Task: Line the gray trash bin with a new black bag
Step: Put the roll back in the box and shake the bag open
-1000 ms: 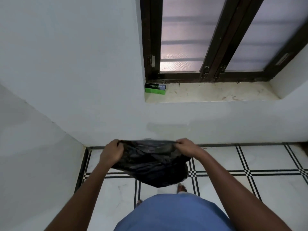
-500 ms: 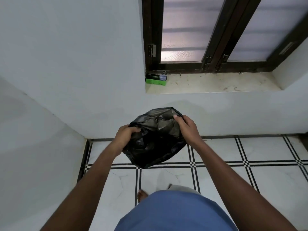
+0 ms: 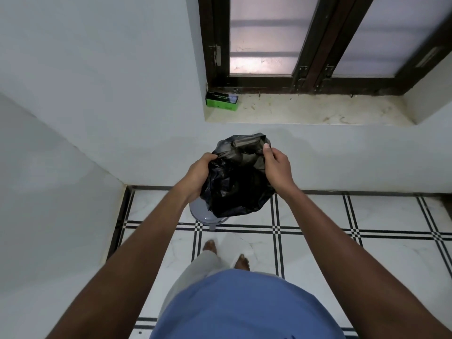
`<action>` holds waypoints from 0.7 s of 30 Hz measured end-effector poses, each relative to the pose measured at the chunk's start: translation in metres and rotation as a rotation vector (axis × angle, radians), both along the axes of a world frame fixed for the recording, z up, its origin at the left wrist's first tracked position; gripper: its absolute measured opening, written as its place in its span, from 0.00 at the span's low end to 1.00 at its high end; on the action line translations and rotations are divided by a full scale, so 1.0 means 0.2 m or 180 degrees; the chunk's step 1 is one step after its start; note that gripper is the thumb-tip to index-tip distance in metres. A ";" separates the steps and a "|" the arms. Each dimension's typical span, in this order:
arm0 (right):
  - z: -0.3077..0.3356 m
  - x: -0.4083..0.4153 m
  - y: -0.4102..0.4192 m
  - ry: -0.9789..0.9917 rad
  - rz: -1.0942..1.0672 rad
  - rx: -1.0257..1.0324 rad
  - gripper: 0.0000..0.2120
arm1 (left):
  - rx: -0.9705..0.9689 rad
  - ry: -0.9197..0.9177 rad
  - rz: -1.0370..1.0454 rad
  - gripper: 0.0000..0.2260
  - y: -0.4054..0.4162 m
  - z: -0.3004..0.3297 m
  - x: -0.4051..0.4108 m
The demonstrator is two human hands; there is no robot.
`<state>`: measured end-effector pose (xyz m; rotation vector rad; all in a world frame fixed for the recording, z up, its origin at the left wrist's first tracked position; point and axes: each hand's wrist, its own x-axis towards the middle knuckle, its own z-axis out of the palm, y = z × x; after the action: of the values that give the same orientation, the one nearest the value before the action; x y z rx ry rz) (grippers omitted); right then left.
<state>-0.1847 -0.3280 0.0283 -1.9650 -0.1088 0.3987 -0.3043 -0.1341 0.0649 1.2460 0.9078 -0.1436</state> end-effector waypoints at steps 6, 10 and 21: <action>-0.05 -0.02 -0.10 0.0230 0.0023 -0.0134 0.26 | 0.0073 0.0110 -0.0090 0.15 -0.05 -0.06 -0.02; -0.09 -0.03 -0.17 0.0437 -0.0012 -0.0203 0.30 | 0.0127 0.0215 -0.0132 0.15 -0.05 -0.10 -0.03; -0.25 -0.07 -0.18 0.0671 0.0153 -0.0461 0.26 | -0.0019 0.0473 -0.0281 0.17 0.01 -0.34 -0.12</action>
<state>-0.1982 -0.3631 -0.0211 -2.0520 0.0085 0.6583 -0.3283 -0.1312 -0.0031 1.2830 0.9796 -0.3120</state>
